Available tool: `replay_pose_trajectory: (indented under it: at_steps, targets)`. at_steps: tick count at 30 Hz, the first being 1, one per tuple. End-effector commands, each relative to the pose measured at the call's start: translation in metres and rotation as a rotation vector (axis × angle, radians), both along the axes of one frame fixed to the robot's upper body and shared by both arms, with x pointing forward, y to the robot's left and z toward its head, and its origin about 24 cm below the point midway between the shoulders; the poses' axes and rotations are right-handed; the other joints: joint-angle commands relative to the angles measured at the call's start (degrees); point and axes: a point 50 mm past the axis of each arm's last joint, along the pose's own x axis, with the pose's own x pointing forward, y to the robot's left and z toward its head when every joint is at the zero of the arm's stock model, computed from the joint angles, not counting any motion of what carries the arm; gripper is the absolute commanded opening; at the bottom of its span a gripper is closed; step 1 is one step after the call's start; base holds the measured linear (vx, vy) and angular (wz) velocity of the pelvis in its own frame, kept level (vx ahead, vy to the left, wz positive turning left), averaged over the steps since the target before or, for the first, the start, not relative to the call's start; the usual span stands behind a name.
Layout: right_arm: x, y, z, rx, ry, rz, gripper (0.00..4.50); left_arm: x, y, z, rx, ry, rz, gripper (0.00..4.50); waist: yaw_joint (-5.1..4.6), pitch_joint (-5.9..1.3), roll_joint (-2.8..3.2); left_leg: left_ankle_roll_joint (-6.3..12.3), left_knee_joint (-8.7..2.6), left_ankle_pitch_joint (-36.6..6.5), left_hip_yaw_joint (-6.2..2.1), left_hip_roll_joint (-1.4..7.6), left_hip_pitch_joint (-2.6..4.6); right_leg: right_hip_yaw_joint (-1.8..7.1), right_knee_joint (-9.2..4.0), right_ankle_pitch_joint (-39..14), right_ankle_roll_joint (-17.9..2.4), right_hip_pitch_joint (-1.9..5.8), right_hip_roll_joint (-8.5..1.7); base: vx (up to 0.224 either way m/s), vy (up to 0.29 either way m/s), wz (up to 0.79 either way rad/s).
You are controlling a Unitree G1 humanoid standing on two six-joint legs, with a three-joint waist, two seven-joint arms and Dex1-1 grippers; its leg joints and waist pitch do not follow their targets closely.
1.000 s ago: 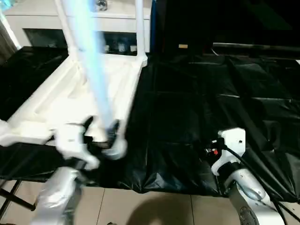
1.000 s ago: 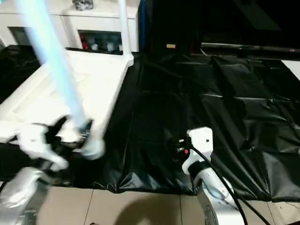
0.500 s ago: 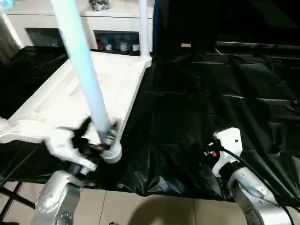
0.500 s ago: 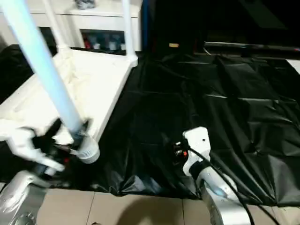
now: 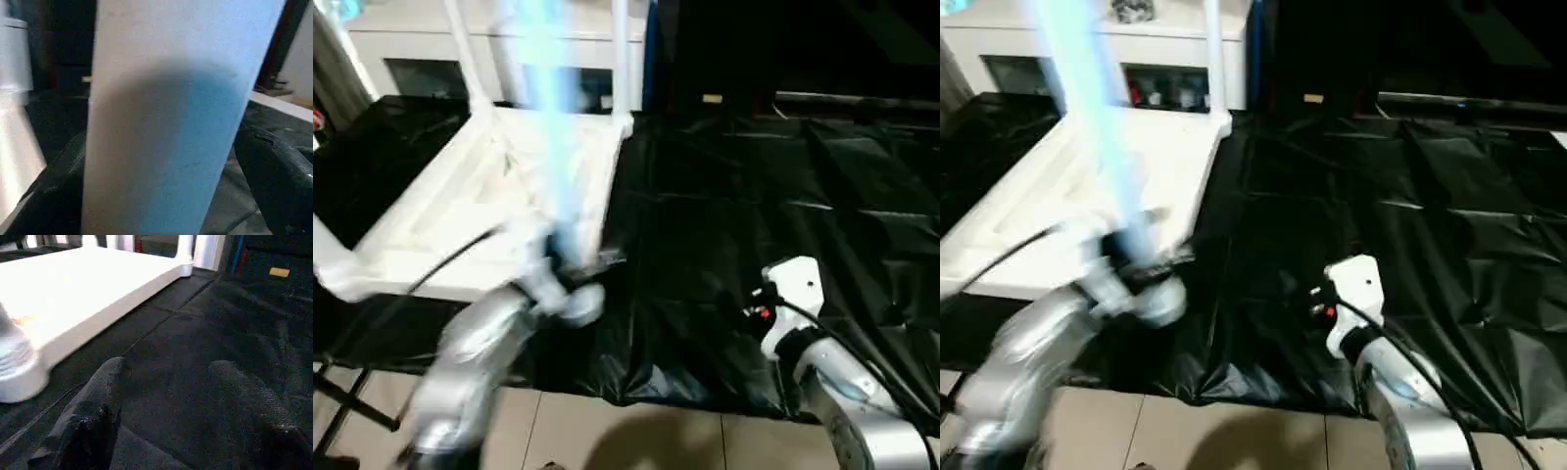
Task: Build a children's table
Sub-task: Rotate table base
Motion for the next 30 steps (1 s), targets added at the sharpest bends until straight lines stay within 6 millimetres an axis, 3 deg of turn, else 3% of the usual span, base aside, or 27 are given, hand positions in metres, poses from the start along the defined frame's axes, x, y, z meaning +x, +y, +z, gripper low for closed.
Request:
replay_pose_trajectory:
  at_steps: [1,6,9,12,15,18,20,21,26,27,29,30]
  targets:
    - [0.002,-0.001,0.001,-0.002,0.011,0.007,2.97,0.009,-0.016,-0.002,0.016,-0.005,-0.049,4.42,0.05,-3.09,-0.32,-0.23,-3.7,-6.54,-0.59,0.98,0.53,2.48,-4.24,3.27,-7.93,2.06,-3.56,0.0,0.0,0.0]
    - [0.0,-0.002,0.002,-0.001,0.011,0.013,2.97,0.013,-0.021,-0.001,0.018,-0.015,-0.056,4.42,0.05,-3.46,-0.59,1.26,-3.35,-3.81,-0.68,0.98,0.2,2.44,-3.64,8.78,-9.09,2.59,-3.67,0.0,0.0,0.0]
    - [-0.001,-0.005,0.001,-0.001,0.019,0.022,2.97,0.006,-0.007,-0.005,-0.012,0.008,-0.03,4.42,0.01,-3.36,-0.77,2.32,-3.28,-3.99,-0.58,1.05,0.27,2.36,-3.66,8.59,-9.96,2.52,-3.69,0.0,0.0,0.0]
    - [0.0,-0.006,0.001,0.002,0.021,0.028,2.97,0.0,0.004,-0.008,-0.022,0.018,-0.017,4.42,-0.11,-3.16,-0.64,2.32,-3.5,-5.51,-0.58,1.25,0.28,2.28,-3.9,4.66,-10.19,2.36,-3.76,0.0,0.0,0.0]
    - [0.002,-0.007,0.001,0.004,0.022,0.034,2.97,-0.022,0.023,-0.011,-0.062,0.046,-0.044,4.42,-0.13,-2.91,-0.39,1.67,-3.82,-7.73,-0.57,1.48,0.49,2.26,-4.19,0.75,-10.32,2.0,-3.77,0.0,0.0,0.0]
    - [0.003,-0.007,0.001,0.003,0.023,0.038,2.97,-0.03,0.029,-0.013,-0.068,0.072,-0.059,4.42,0.02,-2.76,-0.25,0.82,-3.85,-9.75,-0.36,1.43,0.96,2.33,-4.47,-2.81,-9.99,1.46,-3.49,0.0,0.0,0.0]
    - [0.003,-0.007,0.0,0.003,0.027,0.05,2.97,-0.037,0.04,-0.02,-0.014,0.109,-0.07,4.42,0.05,-2.57,-0.32,0.46,-4.1,-10.16,-0.41,1.42,0.71,2.39,-4.66,-4.39,-9.24,1.55,-3.56,0.0,0.0,0.0]
    - [0.003,-0.007,0.0,0.001,0.028,0.057,2.97,-0.038,0.044,-0.022,0.013,0.111,-0.066,4.42,-0.06,-2.56,-1.07,0.55,-4.17,-9.99,-0.37,1.38,0.59,2.37,-4.74,-4.64,-8.83,1.65,-3.47,0.0,0.0,0.0]
    - [0.006,-0.006,0.001,-0.019,0.026,0.112,2.97,-0.023,0.073,-0.031,0.226,0.107,-0.026,4.42,-0.05,-2.7,-0.58,0.23,-4.14,-9.41,-0.48,1.01,0.84,2.38,-4.84,-4.79,-6.81,1.41,-3.29,0.0,0.0,0.0]
    - [0.006,-0.005,0.001,-0.025,0.024,0.121,2.97,-0.02,0.076,-0.032,0.261,0.113,-0.024,4.42,-0.14,-2.77,-0.58,0.14,-4.12,-9.35,-0.49,1.05,0.86,2.41,-4.66,-4.33,-6.78,1.45,-3.31,0.0,0.0,0.0]
    - [0.008,-0.004,0.003,-0.034,0.018,0.135,2.97,-0.014,0.083,-0.031,0.318,0.109,-0.012,4.42,-0.12,-2.87,0.01,-0.28,-4.18,-8.55,-0.69,1.17,0.78,2.35,-4.39,-1.99,-7.41,1.56,-3.5,0.0,0.0,0.0]
    - [0.01,-0.004,0.004,-0.037,0.014,0.136,2.97,-0.009,0.088,-0.03,0.337,0.105,0.017,4.42,-0.17,-2.93,-0.1,-0.32,-4.11,-8.34,-0.61,1.08,0.8,2.34,-4.39,-1.32,-7.59,1.56,-3.4,0.0,0.0,0.0]
